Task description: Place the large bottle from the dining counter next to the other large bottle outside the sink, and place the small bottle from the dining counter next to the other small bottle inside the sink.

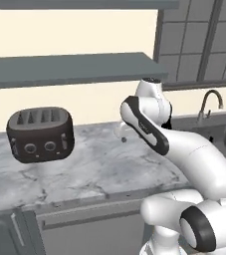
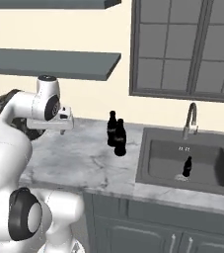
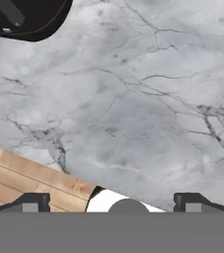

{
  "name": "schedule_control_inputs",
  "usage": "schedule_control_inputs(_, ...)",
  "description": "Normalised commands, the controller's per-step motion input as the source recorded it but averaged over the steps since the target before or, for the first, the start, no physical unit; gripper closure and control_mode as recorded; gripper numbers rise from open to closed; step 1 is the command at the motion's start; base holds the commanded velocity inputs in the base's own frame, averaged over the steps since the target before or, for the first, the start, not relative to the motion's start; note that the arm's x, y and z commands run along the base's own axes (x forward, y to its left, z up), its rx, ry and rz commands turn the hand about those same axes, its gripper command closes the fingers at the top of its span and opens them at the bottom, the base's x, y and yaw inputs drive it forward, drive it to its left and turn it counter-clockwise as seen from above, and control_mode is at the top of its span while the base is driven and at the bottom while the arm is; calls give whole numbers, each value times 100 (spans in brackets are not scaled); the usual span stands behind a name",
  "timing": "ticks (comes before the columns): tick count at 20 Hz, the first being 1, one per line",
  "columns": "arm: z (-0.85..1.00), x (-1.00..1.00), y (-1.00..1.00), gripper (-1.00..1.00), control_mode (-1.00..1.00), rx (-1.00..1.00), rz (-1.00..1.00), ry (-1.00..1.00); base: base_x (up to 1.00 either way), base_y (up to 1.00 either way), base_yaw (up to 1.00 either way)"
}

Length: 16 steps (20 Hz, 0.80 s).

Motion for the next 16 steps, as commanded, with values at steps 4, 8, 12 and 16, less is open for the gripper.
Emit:
schedule_control_inputs(4,0,0,0,-100,100,0,0,0,-7,34,50)
schedule_control_inputs(8,0,0,0,-100,100,0,0,0,-7,32,50)
schedule_control_inputs(12,0,0,0,-100,100,0,0,0,-7,33,50)
schedule_control_inputs(16,0,0,0,-100,100,0,0,0,-13,45,46)
